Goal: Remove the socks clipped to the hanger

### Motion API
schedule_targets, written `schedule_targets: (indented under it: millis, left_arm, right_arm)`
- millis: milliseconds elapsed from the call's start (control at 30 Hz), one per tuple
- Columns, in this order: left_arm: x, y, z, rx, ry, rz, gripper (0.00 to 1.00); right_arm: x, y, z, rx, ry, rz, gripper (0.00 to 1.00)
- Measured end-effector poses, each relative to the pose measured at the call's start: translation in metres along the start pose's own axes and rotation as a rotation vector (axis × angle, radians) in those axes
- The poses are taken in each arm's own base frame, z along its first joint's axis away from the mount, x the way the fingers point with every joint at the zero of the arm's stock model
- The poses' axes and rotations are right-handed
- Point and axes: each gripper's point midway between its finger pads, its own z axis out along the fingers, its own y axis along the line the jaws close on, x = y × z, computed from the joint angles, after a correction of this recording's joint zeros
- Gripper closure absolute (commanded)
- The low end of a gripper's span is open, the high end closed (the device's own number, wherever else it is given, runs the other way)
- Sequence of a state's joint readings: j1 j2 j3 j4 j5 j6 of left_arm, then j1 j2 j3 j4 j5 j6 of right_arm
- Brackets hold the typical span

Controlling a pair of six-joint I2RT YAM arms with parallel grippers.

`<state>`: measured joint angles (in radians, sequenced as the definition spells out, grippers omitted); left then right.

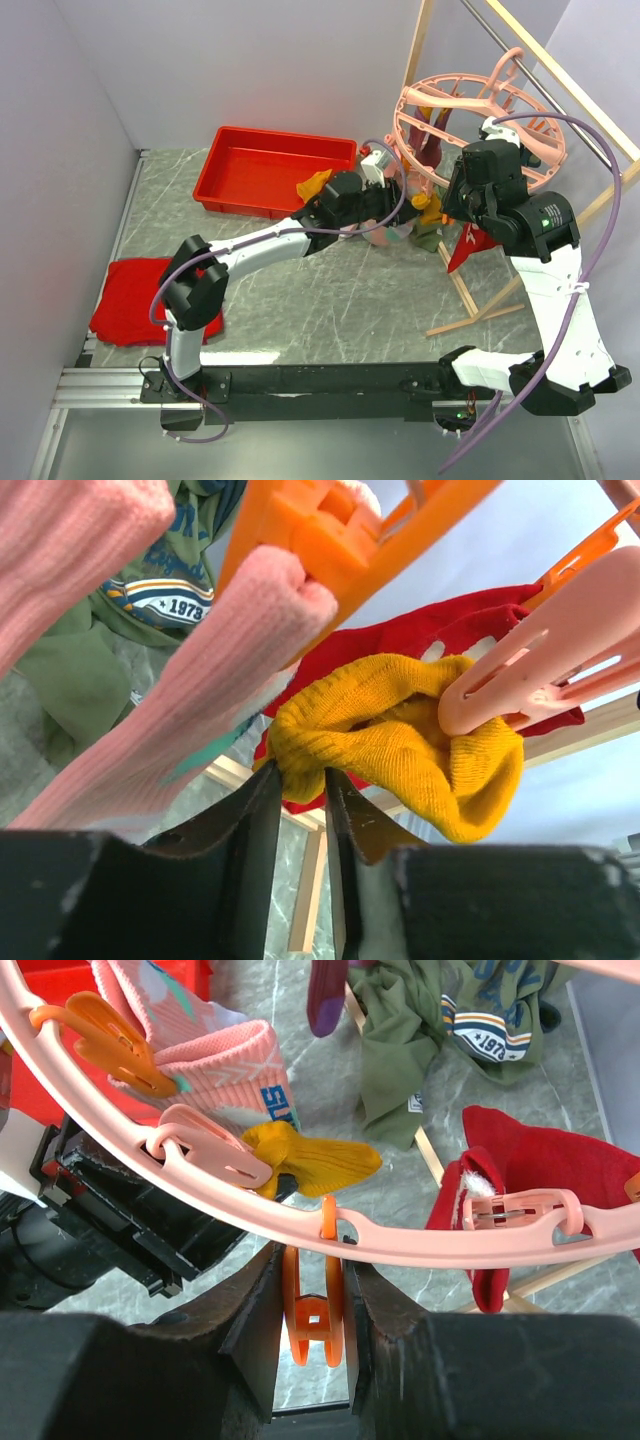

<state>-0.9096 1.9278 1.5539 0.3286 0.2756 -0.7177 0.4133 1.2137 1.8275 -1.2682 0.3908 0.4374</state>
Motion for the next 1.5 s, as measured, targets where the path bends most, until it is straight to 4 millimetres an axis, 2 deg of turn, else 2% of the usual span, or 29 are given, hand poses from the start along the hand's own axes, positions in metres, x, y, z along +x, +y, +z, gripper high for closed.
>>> schedule_targets:
  millis: [100,200,367,567,600,700,767,800,900,1000,1033,1167,1200,1233,1300,1333,1467,1500]
  left_arm:
    - [0.001,0.001,0.000,-0.004,0.003,0.004,0.24]
    - [0.009,0.007,-0.005,-0.017,0.014,-0.009,0.18]
    - [0.024,0.014,-0.010,-0.028,0.046,-0.041,0.18]
    - [0.018,0.008,0.002,0.014,0.027,-0.051,0.26]
    - [0.017,0.007,0.005,0.019,0.026,-0.051,0.38]
    - [0.017,0.007,0.011,0.028,0.026,-0.056,0.61]
    - [0.016,0.007,0.014,0.031,0.028,-0.056,0.68]
    - [0.017,0.007,0.014,0.031,0.030,-0.057,0.79]
    - [0.016,0.007,0.014,0.034,0.030,-0.052,0.99]
    - [0.019,0.008,0.013,0.030,0.043,-0.046,0.99]
    - [0.021,0.008,0.013,0.028,0.054,-0.044,0.99]
    - [0.027,0.005,0.005,0.026,0.100,-0.055,0.99]
    - [0.028,0.002,0.001,0.029,0.111,-0.060,0.99]
    - [0.028,-0.001,-0.004,0.031,0.120,-0.064,0.99]
    - [0.030,-0.007,-0.015,0.034,0.142,-0.076,0.99]
    - [0.030,-0.012,-0.021,0.036,0.150,-0.082,0.99]
    - [0.022,-0.029,-0.038,0.049,0.171,-0.089,0.99]
    - [0.020,-0.033,-0.041,0.052,0.172,-0.088,0.99]
  right_arm:
    - [-0.001,0.000,-0.001,-0.001,-0.002,-0.005,1.00]
    - [-0.001,-0.001,-0.001,-0.001,-0.003,-0.008,1.00]
    - [-0.001,-0.001,-0.001,0.000,-0.003,-0.009,1.00]
    - [-0.001,0.000,-0.001,-0.006,0.000,-0.008,1.00]
    - [-0.001,0.000,-0.001,-0.007,0.000,-0.009,1.00]
    - [-0.001,0.000,-0.001,-0.008,0.002,-0.010,1.00]
    - [-0.001,0.000,-0.001,-0.009,0.002,-0.010,1.00]
    - [-0.001,0.000,-0.001,-0.009,0.002,-0.010,1.00]
    - [-0.001,0.000,-0.001,-0.009,0.002,-0.010,0.97]
    - [-0.001,0.000,-0.001,-0.010,0.003,-0.010,0.86]
    - [0.000,0.000,-0.001,-0.010,0.003,-0.010,0.79]
    - [0.001,0.000,0.000,-0.010,0.009,-0.006,0.66]
    - [0.002,0.000,0.000,-0.010,0.011,-0.006,0.63]
    - [0.003,0.000,-0.001,-0.011,0.013,-0.005,0.55]
    - [0.004,0.001,-0.002,-0.021,0.016,0.005,0.45]
    - [0.005,0.002,-0.004,-0.030,0.020,0.006,0.35]
    - [0.016,0.001,-0.015,-0.061,0.054,0.017,0.18]
    - [0.018,0.001,-0.019,-0.074,0.060,0.018,0.17]
